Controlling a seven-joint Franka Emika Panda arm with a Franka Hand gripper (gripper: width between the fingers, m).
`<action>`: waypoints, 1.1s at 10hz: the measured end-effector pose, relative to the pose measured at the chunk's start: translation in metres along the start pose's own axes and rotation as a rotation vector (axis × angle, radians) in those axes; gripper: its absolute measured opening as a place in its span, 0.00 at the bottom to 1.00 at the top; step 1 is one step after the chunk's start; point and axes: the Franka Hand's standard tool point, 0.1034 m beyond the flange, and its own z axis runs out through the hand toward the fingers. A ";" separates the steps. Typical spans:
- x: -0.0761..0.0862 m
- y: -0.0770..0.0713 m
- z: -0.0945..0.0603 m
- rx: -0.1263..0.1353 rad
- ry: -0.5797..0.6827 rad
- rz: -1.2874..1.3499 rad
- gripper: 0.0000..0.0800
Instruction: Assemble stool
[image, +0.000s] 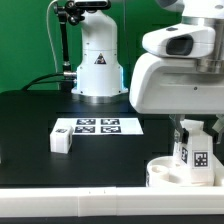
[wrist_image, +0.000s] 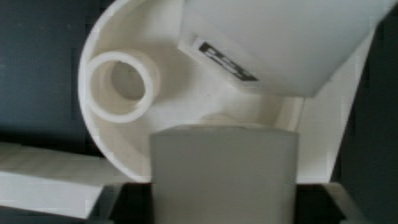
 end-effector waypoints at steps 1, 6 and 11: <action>0.000 0.000 0.000 0.000 0.000 0.054 0.43; -0.001 -0.004 0.001 0.015 -0.004 0.388 0.43; 0.007 -0.006 0.001 0.163 -0.005 0.984 0.43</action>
Offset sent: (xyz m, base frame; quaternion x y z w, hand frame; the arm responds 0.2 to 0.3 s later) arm 0.0000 0.0000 0.0000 0.0000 0.0000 0.1938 0.9810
